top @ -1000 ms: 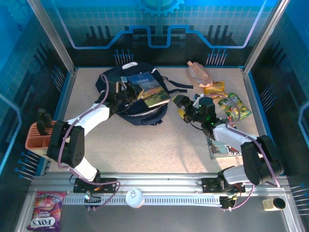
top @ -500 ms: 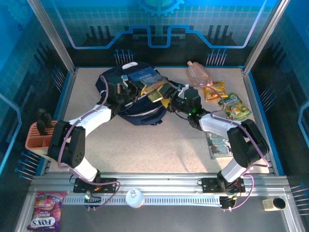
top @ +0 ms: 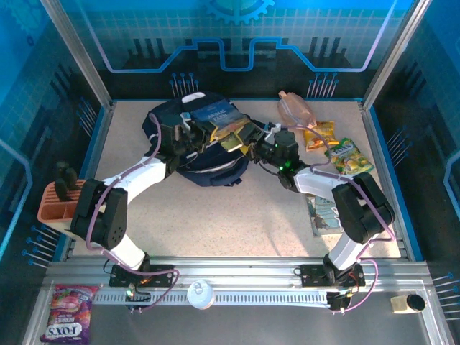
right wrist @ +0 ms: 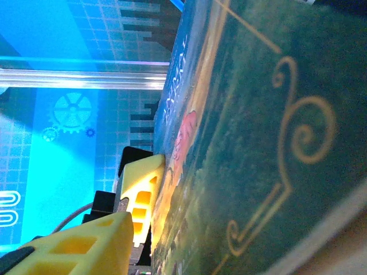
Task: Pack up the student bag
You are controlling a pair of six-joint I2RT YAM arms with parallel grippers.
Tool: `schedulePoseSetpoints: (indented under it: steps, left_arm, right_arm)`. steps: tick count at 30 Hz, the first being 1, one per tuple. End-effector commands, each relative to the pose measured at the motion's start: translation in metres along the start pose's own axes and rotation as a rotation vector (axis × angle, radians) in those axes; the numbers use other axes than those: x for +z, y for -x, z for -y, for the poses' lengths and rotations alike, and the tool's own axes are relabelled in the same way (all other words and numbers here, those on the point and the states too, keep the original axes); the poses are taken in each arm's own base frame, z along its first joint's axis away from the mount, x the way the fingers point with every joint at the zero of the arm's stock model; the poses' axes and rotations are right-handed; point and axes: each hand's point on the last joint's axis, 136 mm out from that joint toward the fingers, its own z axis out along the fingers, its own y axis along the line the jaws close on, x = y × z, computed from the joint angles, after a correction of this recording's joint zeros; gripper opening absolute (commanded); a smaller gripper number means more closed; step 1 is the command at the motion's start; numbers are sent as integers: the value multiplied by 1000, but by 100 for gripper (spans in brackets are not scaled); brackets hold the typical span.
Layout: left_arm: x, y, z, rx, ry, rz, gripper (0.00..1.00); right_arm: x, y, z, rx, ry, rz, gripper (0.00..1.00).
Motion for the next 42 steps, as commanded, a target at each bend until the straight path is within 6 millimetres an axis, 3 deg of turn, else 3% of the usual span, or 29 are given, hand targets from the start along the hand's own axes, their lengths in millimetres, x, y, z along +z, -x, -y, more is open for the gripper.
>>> schedulePoseSetpoints:
  steps: [1,4,7,11,17,19,24,30,37,42]
  left_arm:
    - [-5,-4,21,38,-72,-12,0]
    - [-5,-4,18,42,-63,-10,2]
    - [-6,-3,13,60,-39,-3,16]
    - [-11,1,1,126,36,13,54]
    - [-29,12,-20,456,261,57,93]
    - [-34,14,-24,556,301,61,99]
    - [-35,14,-31,789,416,10,99]
    - [-23,4,-38,1105,581,-64,99]
    - [-2,-17,-49,1317,626,-235,96]
    - [13,-19,-77,1371,721,-369,88]
  right_arm:
    - [-2,8,-16,-26,59,20,45]
    - [-3,10,-15,-25,57,20,34]
    - [-4,11,-10,-23,40,19,19]
    - [-13,20,-10,-49,12,39,11]
    - [-51,43,-1,-138,-72,124,8]
    - [-68,52,0,-170,-98,164,8]
    - [-106,75,7,-223,-186,243,8]
    - [-135,86,17,-248,-268,296,9]
    - [-148,88,24,-246,-312,313,9]
    - [-147,88,26,-239,-317,304,9]
